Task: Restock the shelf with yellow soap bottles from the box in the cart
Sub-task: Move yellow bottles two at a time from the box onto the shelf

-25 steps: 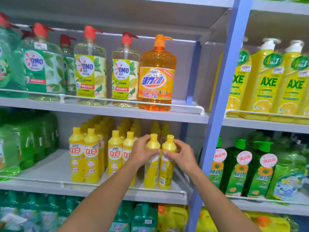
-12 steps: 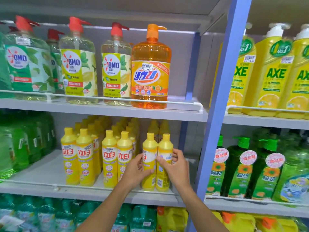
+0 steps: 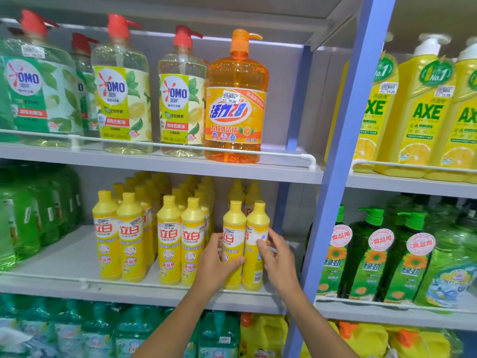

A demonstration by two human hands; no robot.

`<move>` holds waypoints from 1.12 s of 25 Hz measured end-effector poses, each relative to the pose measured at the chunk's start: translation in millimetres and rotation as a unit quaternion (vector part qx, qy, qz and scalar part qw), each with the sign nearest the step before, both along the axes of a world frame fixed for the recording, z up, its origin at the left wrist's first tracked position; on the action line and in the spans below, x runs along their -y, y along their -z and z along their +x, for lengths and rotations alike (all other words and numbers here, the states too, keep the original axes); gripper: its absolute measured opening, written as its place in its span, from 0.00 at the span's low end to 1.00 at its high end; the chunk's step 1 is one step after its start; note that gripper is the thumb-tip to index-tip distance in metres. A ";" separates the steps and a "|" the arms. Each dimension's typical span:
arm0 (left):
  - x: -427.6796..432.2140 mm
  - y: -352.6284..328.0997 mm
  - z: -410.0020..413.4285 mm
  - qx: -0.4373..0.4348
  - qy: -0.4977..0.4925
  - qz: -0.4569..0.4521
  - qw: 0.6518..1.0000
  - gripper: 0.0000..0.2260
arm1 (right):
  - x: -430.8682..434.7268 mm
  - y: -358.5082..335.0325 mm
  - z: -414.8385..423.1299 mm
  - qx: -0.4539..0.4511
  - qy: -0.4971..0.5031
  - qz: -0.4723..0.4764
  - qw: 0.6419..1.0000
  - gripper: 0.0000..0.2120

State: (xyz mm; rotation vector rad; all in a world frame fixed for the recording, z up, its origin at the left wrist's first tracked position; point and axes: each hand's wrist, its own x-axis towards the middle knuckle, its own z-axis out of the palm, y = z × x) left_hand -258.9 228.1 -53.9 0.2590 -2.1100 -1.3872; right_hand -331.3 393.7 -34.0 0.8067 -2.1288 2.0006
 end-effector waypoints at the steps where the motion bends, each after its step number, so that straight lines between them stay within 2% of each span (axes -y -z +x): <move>1: -0.5 0.7 4.4 -0.001 0.023 0.012 1.000 0.27 | -1.6 -0.3 -0.2 0.002 -0.005 -0.003 1.000 0.17; 5: 2.0 2.7 13.8 0.013 0.066 0.021 0.998 0.23 | 1.7 3.2 2.1 0.018 -0.008 -0.003 1.000 0.19; 8: 1.2 2.5 9.7 0.031 0.013 -0.008 0.999 0.22 | 4.8 3.9 1.5 0.019 0.002 0.007 1.000 0.25; 13: -6.6 0.1 -3.1 0.051 -0.077 -0.121 0.988 0.25 | -3.4 3.9 -6.5 0.012 -0.029 0.042 0.999 0.20; 16: -8.3 1.9 1.3 0.042 -0.066 -0.104 0.992 0.26 | -4.9 7.3 -3.3 -0.018 -0.029 0.072 0.997 0.19; 20: -0.2 12.3 9.5 0.023 -0.009 -0.087 0.996 0.24 | -5.2 10.3 0.1 0.004 -0.038 0.047 0.998 0.17; 22: 0.9 14.1 7.7 0.035 -0.029 -0.091 0.995 0.22 | -4.4 13.9 1.4 0.014 -0.041 0.039 0.998 0.17; 24: -1.3 12.9 2.0 0.040 -0.060 -0.095 0.993 0.22 | -1.5 24.6 1.0 0.018 -0.035 0.042 0.998 0.21; 26: -4.1 12.7 -2.6 0.046 -0.077 -0.089 0.992 0.22 | 3.0 39.4 -0.8 0.023 -0.004 0.076 0.997 0.26; 28: -2.8 19.2 -6.5 0.064 -0.077 -0.083 0.992 0.22 | 6.6 51.3 -3.6 0.004 0.041 0.163 0.986 0.29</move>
